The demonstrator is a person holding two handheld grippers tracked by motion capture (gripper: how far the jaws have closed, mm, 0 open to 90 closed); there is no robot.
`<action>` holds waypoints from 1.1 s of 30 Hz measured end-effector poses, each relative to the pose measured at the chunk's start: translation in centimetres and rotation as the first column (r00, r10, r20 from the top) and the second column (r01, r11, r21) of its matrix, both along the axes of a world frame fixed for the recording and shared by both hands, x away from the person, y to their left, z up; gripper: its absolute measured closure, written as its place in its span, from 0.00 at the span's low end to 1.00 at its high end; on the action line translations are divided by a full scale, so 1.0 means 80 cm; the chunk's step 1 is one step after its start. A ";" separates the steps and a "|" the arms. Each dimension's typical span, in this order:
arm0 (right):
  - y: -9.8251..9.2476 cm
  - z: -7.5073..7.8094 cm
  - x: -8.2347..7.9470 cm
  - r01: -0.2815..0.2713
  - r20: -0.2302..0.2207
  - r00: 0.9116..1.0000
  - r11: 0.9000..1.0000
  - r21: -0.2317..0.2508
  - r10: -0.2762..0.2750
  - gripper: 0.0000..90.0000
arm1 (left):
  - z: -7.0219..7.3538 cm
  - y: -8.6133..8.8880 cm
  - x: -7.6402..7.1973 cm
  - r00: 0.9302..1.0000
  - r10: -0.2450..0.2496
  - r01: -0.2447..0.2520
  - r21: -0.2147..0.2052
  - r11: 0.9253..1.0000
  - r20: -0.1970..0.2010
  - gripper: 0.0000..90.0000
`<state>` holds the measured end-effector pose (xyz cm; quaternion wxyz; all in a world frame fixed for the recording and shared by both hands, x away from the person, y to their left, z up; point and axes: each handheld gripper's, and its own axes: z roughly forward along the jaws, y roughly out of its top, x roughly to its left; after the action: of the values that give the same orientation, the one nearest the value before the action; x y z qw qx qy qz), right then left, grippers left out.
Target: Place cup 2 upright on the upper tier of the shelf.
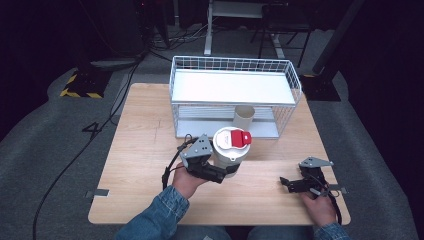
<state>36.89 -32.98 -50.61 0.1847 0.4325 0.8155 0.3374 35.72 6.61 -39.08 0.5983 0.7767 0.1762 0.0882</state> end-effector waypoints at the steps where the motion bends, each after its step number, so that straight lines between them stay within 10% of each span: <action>1: 0.000 0.000 0.000 0.000 0.000 1.000 1.000 0.000 0.000 0.00 | 0.005 0.001 0.003 1.000 0.002 -0.002 0.001 1.000 0.005 0.16; 33: 0.000 0.000 0.000 0.000 0.000 1.000 1.000 0.000 0.000 0.00 | 0.090 0.004 0.059 0.997 0.036 -0.036 -0.013 0.999 0.068 0.16</action>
<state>36.88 -32.98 -50.61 0.1847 0.4325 0.8154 0.3375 40.43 6.89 -31.90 0.6067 0.7664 0.1703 0.1243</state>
